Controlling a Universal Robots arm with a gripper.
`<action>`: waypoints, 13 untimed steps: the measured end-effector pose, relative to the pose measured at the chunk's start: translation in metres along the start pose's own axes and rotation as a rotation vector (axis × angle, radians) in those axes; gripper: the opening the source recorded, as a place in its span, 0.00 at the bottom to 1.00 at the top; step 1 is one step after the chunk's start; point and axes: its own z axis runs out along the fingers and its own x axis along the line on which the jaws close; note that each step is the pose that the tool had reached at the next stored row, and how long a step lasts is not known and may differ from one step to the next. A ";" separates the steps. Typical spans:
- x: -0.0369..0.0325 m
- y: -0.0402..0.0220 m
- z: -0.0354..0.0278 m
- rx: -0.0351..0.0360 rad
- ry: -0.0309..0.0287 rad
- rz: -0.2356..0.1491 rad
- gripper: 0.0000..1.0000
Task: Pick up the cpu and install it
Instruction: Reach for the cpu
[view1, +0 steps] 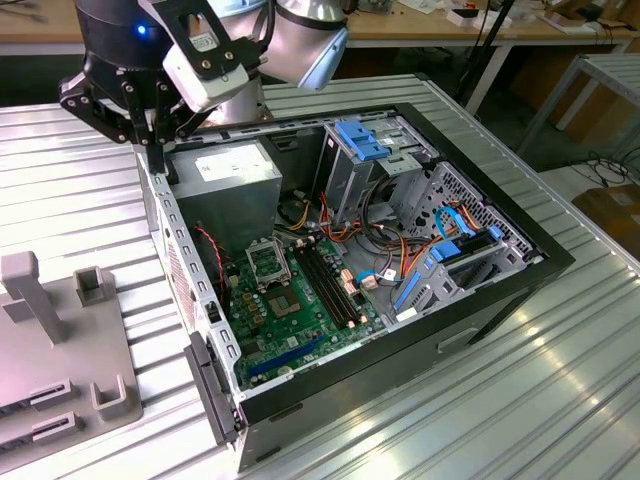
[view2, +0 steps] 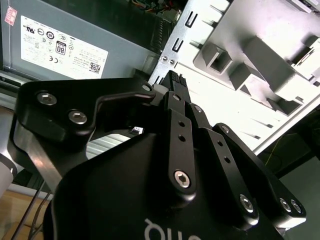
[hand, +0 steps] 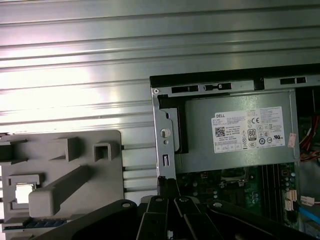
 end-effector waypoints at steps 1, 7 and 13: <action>0.0003 0.0000 0.0000 0.0000 0.0000 0.000 0.12; 0.0029 -0.0002 0.0000 0.0000 0.0000 0.000 0.12; 0.0045 -0.0003 0.0001 -0.0001 0.0000 0.000 0.12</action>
